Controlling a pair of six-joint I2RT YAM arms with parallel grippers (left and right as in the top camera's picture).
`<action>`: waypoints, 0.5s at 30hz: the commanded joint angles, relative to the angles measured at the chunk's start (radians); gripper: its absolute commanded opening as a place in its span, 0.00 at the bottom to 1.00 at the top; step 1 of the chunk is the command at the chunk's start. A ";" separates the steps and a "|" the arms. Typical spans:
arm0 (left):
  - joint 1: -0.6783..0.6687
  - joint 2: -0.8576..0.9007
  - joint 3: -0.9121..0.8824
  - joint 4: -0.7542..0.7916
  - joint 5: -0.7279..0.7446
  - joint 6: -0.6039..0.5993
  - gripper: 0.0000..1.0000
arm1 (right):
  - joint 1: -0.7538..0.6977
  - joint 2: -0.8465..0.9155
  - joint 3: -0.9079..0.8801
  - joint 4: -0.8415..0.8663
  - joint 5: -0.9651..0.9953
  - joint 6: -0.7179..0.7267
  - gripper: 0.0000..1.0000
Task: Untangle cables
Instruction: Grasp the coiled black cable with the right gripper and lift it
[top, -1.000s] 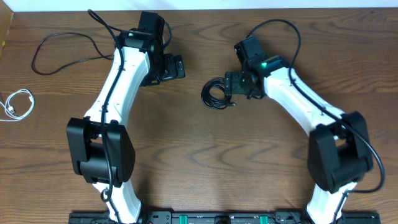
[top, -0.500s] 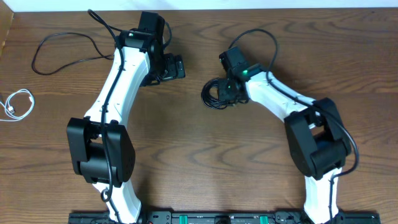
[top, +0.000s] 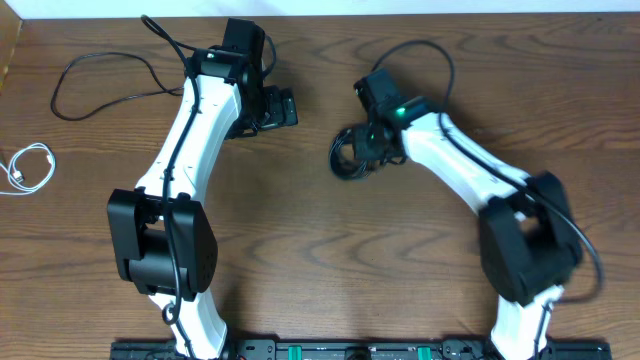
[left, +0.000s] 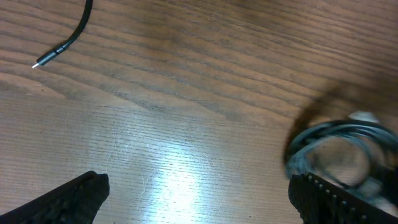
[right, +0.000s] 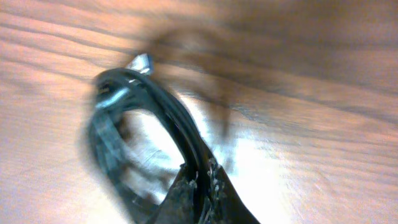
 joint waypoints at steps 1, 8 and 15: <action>0.000 0.006 -0.005 -0.005 -0.013 -0.001 0.98 | 0.013 -0.171 0.054 -0.026 0.012 -0.002 0.01; 0.000 0.006 -0.005 -0.005 -0.013 -0.001 0.98 | 0.061 -0.301 0.054 -0.093 0.107 -0.012 0.01; 0.000 0.006 -0.005 -0.005 -0.013 -0.001 0.98 | 0.107 -0.298 0.054 -0.261 0.423 0.220 0.01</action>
